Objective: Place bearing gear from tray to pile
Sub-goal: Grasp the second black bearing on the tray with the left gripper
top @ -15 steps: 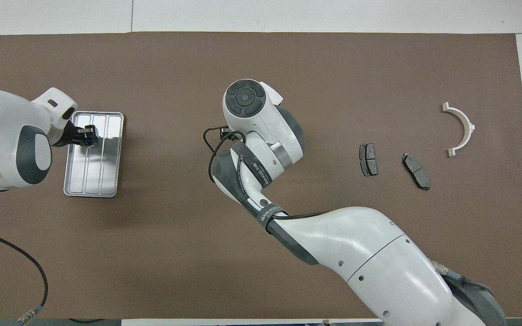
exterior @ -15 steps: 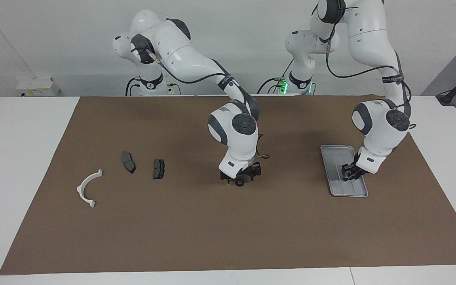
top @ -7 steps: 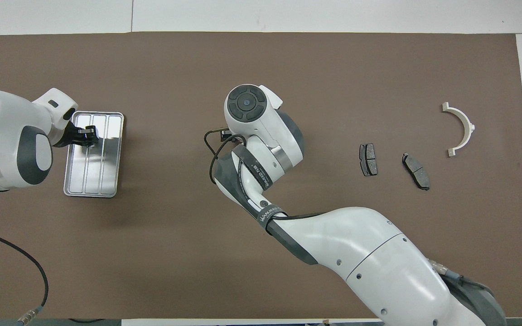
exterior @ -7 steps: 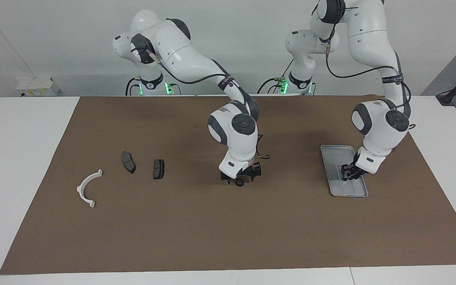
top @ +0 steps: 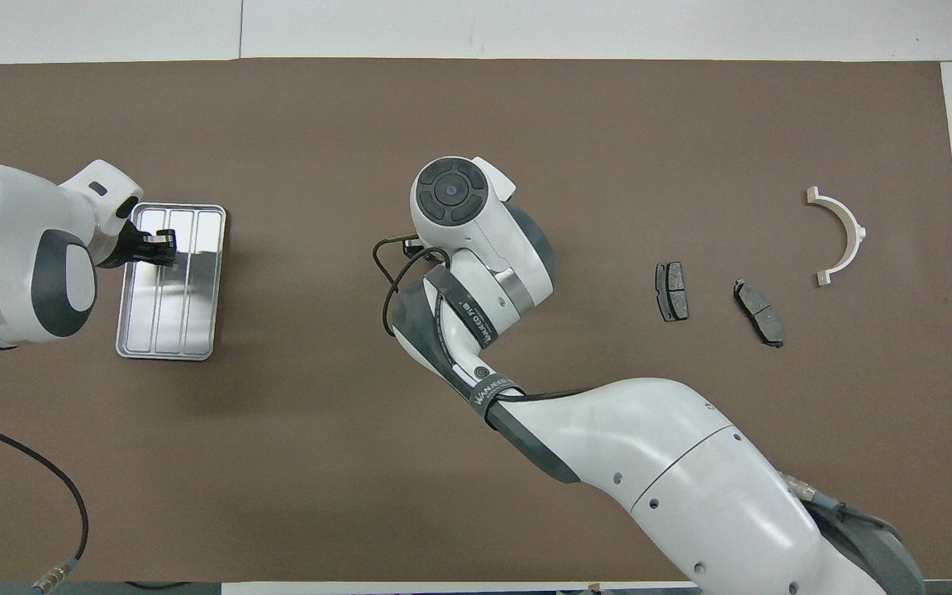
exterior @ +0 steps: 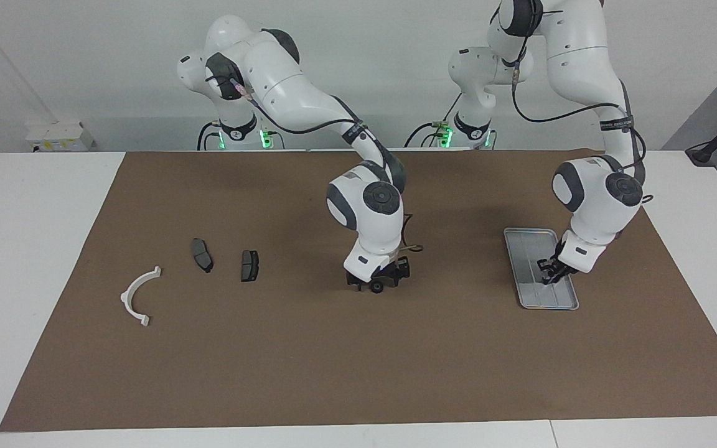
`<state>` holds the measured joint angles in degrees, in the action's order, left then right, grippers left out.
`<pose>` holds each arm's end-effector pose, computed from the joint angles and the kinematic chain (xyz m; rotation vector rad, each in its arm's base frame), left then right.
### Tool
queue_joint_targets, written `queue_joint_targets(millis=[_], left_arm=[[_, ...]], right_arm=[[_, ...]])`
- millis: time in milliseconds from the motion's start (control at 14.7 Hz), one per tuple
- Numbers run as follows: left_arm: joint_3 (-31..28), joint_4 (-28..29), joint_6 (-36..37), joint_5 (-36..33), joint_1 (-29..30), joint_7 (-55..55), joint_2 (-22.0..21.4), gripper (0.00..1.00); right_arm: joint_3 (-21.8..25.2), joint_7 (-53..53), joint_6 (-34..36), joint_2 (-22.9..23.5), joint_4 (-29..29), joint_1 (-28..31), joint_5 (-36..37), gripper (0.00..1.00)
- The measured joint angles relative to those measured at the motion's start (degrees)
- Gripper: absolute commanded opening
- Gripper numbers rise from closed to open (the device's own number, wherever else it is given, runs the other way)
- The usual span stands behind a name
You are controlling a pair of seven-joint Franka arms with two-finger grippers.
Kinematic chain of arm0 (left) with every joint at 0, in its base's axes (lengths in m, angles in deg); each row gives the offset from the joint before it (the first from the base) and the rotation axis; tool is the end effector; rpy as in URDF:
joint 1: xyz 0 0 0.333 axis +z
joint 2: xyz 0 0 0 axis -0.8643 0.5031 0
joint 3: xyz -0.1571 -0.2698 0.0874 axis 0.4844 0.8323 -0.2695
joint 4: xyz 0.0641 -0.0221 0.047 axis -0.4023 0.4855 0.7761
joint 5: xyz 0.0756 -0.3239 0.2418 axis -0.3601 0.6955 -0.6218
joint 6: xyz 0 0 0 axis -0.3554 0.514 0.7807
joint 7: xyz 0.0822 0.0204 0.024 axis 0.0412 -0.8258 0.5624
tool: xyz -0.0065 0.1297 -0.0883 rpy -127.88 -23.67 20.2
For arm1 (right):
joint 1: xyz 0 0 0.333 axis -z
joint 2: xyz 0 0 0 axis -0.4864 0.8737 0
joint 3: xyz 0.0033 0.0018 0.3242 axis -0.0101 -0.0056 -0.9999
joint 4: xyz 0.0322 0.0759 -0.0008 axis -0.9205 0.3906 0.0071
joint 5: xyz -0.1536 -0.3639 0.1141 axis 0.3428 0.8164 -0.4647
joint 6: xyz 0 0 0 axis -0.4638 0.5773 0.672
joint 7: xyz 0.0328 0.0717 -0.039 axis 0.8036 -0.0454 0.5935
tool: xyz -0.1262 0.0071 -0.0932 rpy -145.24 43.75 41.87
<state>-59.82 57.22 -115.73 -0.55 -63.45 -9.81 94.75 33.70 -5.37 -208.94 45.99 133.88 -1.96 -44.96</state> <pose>0.6385 0.0245 0.2448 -3.1328 -0.1053 -0.0899 0.6512 0.4376 0.2308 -3.1106 -0.1246 -0.0859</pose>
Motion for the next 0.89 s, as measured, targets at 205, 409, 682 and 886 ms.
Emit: queue_joint_targets(millis=[205,409,682,886], left_arm=[[-0.01,-0.48,0.8,0.0,0.0,0.0,-0.05,0.0],[0.05,-3.04,4.42,0.0,-0.01,0.87,-0.31,0.0],[0.83,-5.92,7.77,0.0,-0.61,5.65,-0.89,0.0],[1.26,-6.87,9.92,0.0,-2.87,10.67,-1.61,0.0]], right_arm=[[0.09,0.0,-0.01,-0.41,0.32,0.03,-0.02,0.08],[0.19,0.0,-0.05,-0.72,0.53,0.08,-0.03,0.0],[0.19,-0.01,-0.13,-0.76,0.61,0.08,-0.03,0.0],[0.28,-0.32,-0.13,-1.28,0.52,0.15,-0.03,0.0]])
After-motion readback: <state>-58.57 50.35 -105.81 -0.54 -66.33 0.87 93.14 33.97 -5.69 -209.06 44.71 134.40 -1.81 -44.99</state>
